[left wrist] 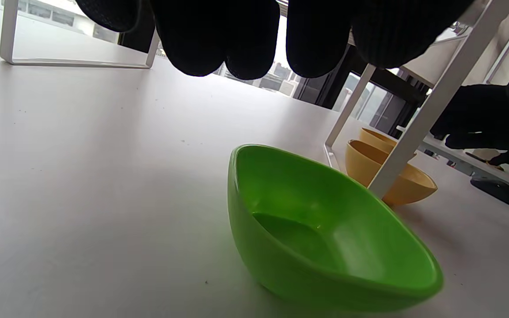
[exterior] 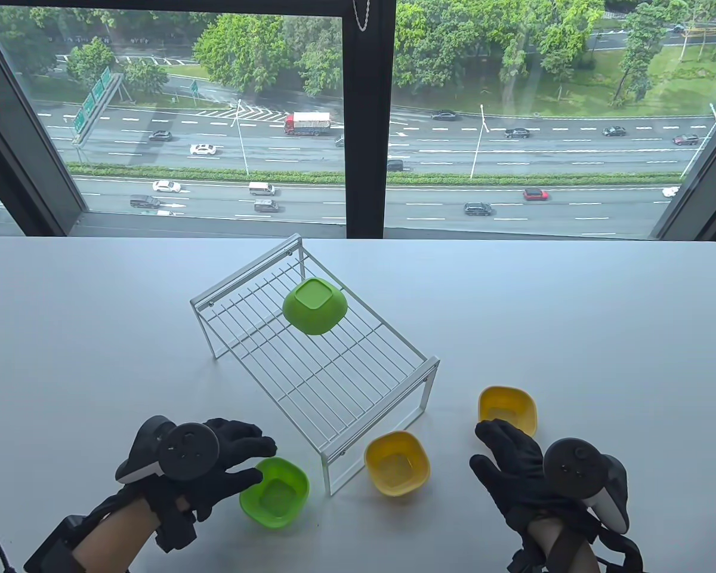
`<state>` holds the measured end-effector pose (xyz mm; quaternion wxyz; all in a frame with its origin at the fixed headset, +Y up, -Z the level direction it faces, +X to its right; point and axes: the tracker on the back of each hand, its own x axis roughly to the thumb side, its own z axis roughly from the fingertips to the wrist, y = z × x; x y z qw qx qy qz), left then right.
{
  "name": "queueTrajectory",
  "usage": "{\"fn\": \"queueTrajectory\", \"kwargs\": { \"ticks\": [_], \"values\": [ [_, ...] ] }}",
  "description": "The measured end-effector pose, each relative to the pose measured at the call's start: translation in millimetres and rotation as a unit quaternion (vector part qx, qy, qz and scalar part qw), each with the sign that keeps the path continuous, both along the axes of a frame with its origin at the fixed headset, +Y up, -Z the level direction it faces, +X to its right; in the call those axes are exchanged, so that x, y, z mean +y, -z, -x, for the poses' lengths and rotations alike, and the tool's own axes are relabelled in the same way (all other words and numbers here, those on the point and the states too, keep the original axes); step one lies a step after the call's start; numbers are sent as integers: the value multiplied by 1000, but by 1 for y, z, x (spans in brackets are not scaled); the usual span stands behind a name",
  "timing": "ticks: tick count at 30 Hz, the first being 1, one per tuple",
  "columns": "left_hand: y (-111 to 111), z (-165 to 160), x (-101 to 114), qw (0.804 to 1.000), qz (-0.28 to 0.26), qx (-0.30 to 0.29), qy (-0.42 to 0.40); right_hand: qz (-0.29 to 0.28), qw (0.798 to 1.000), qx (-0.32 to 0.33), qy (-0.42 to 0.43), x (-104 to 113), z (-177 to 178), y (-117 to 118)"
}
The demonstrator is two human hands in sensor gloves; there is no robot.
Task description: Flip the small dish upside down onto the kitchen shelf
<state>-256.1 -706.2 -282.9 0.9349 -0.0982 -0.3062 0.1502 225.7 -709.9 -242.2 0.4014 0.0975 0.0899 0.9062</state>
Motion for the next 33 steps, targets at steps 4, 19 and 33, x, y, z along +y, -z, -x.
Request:
{"fn": "queueTrajectory", "kwargs": {
  "ticks": [4, 19, 33],
  "values": [
    [2, 0, -7, 1000, 7, -4, 21, 2, 1000, -5, 6, 0, -1, 0],
    [11, 4, -37, 992, 107, -17, 66, 15, 1000, -2, 9, -2, 0, 0],
    [10, -1, -46, 977, 184, -20, 106, 24, 1000, -5, 15, -5, -1, 0]
  ]
}}
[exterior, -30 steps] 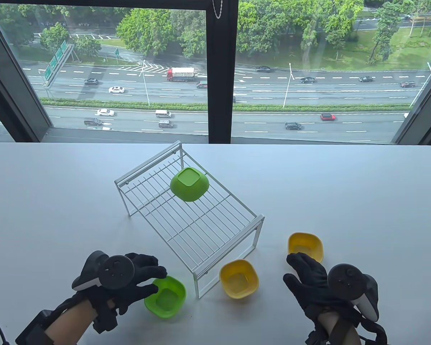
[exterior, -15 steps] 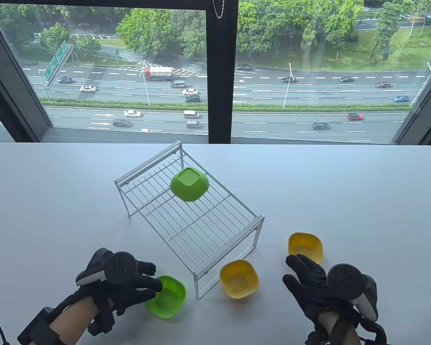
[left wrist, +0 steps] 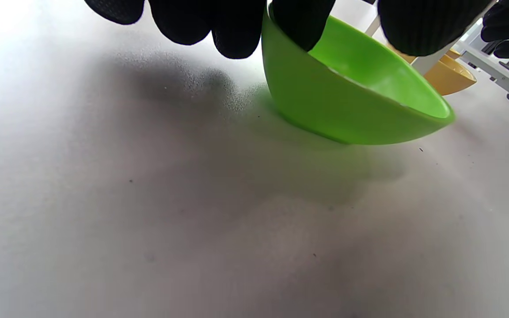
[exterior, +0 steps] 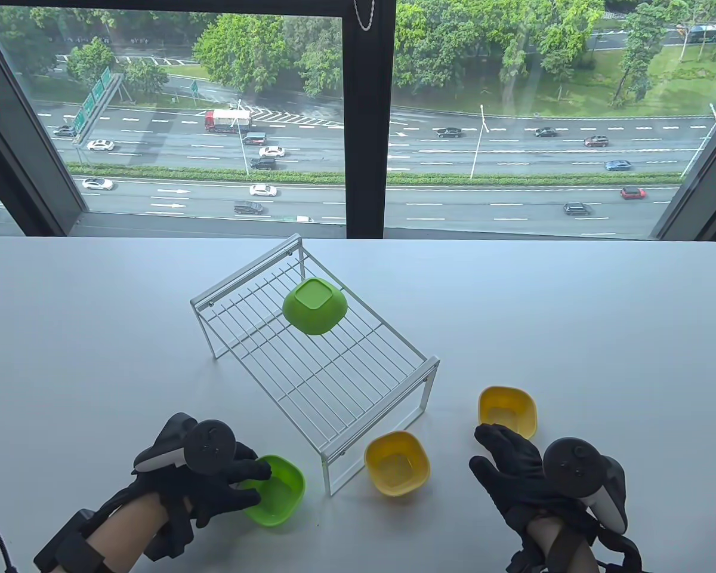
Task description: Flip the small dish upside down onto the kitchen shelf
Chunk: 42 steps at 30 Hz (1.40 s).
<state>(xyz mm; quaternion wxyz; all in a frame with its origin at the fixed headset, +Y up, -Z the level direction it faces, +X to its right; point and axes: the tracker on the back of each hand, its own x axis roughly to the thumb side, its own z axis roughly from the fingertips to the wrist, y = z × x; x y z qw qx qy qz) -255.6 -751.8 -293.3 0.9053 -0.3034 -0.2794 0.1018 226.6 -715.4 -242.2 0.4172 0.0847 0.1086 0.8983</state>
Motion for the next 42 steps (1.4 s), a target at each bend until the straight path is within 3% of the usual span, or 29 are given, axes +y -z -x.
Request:
{"fn": "queueTrajectory", "kwargs": {
  "ticks": [10, 22, 27, 31, 42],
  "values": [
    [-8, -11, 13, 996, -59, -61, 35, 7, 1000, -13, 6, -1, -4, -1],
    [-7, -4, 22, 994, -83, -53, 54, 16, 1000, -14, 5, -3, -5, -2],
    [-8, -2, 32, 985, -160, -48, 55, 14, 1000, -13, 5, -3, -5, -1],
    [-7, 2, 36, 982, -183, -36, 37, 15, 1000, -13, 5, -4, -5, -1],
    [-9, 13, 47, 979, -199, -10, 38, 21, 1000, -11, 5, -5, -4, -2]
  ]
}}
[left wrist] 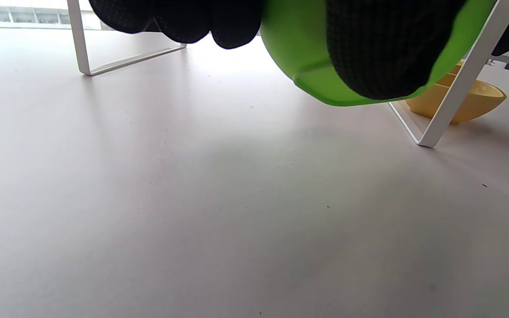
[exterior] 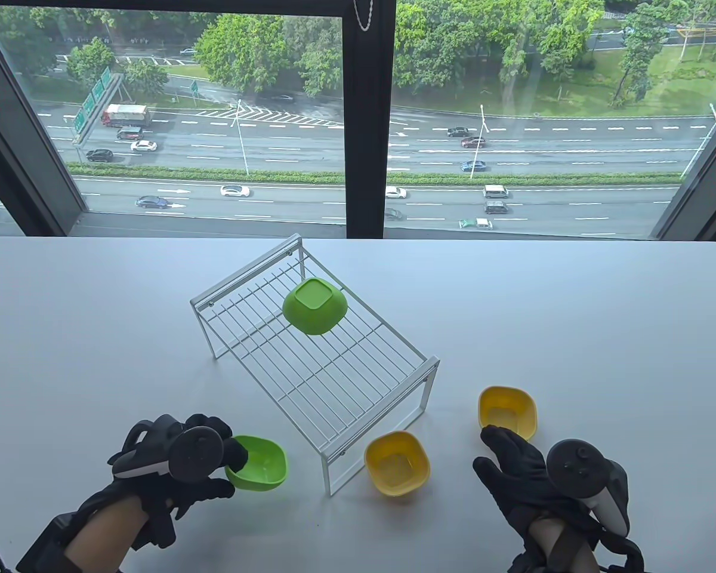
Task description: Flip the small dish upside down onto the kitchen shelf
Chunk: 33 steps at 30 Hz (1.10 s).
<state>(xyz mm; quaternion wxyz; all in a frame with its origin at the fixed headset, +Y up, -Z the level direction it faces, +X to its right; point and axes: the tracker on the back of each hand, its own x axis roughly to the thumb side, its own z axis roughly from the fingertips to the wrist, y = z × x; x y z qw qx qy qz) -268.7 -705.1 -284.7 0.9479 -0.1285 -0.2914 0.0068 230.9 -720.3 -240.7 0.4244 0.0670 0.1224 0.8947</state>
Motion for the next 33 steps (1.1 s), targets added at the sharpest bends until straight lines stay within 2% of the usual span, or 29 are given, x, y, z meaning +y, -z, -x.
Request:
{"fn": "queueTrajectory", "kwargs": {
  "ticks": [7, 11, 13, 24, 33],
  "values": [
    [-3, 5, 10, 999, -25, 12, -17, 4, 1000, 0, 1, -1, 0, 0],
    [-7, 6, 18, 996, -77, 6, -54, 13, 1000, 2, 1, -2, 1, -1],
    [-9, 7, 23, 994, -96, 0, -42, 15, 1000, 3, 0, -2, 1, 0],
    [-15, 5, 33, 985, -160, -4, -68, 11, 1000, 4, 2, -2, 1, 0],
    [-22, 16, 55, 967, -224, 11, -120, 4, 1000, 5, 2, -2, -1, 1]
  ]
}}
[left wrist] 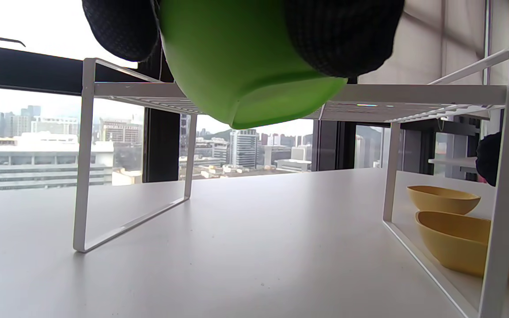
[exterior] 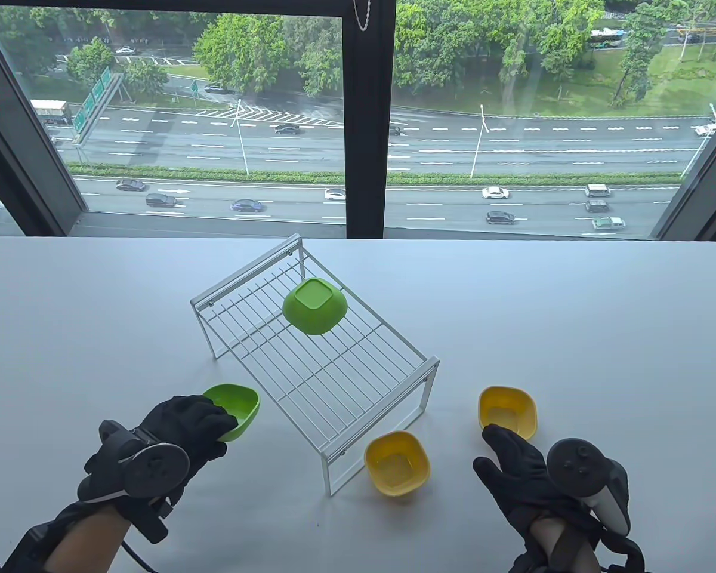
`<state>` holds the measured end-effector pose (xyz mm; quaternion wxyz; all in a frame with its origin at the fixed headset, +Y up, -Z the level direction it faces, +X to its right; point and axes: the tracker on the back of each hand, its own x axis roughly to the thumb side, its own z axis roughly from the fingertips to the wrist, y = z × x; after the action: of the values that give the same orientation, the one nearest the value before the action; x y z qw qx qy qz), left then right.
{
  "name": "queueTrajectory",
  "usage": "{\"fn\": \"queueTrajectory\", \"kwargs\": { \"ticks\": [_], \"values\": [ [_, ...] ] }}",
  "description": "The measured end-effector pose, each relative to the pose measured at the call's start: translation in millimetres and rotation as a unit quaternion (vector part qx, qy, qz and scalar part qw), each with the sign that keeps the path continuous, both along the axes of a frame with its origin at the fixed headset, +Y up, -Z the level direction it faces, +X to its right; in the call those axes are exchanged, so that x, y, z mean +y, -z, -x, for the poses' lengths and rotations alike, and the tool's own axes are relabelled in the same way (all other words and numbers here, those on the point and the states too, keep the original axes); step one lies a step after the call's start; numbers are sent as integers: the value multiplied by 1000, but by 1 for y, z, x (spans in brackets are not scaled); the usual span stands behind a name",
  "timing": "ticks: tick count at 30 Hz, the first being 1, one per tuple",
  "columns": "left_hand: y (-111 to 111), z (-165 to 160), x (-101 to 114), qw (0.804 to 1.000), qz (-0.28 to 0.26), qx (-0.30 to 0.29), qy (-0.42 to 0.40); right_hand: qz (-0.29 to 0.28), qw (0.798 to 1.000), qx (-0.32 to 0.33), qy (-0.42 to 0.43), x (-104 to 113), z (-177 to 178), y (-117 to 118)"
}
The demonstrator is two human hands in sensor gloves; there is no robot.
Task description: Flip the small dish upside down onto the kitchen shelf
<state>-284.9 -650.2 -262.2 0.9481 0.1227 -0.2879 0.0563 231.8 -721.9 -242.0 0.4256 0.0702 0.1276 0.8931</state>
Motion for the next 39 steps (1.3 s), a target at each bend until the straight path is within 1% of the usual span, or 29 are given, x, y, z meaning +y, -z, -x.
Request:
{"fn": "queueTrajectory", "kwargs": {
  "ticks": [7, 15, 21, 24, 29, 33, 39],
  "values": [
    [-4, 6, 13, 999, -28, 16, -24, -4, 1000, 4, -3, 0, 0, 0],
    [-4, 10, 15, 998, -27, 17, -48, -10, 1000, 4, -4, 0, -1, 0],
    [-5, 10, 23, 997, -48, 24, -56, -15, 1000, 5, -5, 1, -2, 0],
    [-3, 9, 28, 997, -44, 21, -61, -17, 1000, 7, -6, 1, -2, 0],
    [7, 0, 33, 998, -26, 18, -58, -19, 1000, 10, -8, 1, -2, 0],
    [19, -12, 38, 999, -8, 15, -33, -22, 1000, 12, -8, 1, -2, 0],
    [32, -25, 48, 999, -3, 26, -28, -27, 1000, 11, -7, 2, -3, 0]
  ]
}}
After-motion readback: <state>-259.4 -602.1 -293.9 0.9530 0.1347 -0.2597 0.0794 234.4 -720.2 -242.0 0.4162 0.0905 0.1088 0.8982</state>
